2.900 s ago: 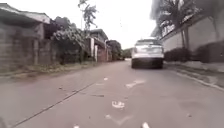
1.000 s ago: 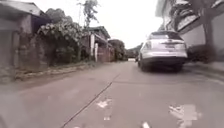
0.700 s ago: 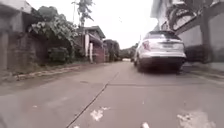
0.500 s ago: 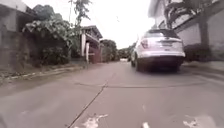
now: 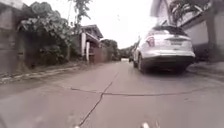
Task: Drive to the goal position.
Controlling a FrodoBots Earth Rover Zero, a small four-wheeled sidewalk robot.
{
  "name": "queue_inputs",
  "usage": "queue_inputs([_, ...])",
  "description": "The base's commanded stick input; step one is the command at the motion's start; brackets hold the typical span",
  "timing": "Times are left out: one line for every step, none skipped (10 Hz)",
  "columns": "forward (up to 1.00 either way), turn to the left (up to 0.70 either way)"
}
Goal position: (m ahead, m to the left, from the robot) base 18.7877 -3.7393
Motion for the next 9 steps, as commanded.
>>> queue_inputs([0.85,0.01])
queue_inputs([0.85,0.01])
queue_inputs([0.85,0.01])
queue_inputs([0.85,-0.04])
queue_inputs([0.85,-0.21])
queue_inputs([0.85,-0.33])
queue_inputs([0.85,-0.33])
queue_inputs([0.85,-0.19])
queue_inputs([0.85,0.01])
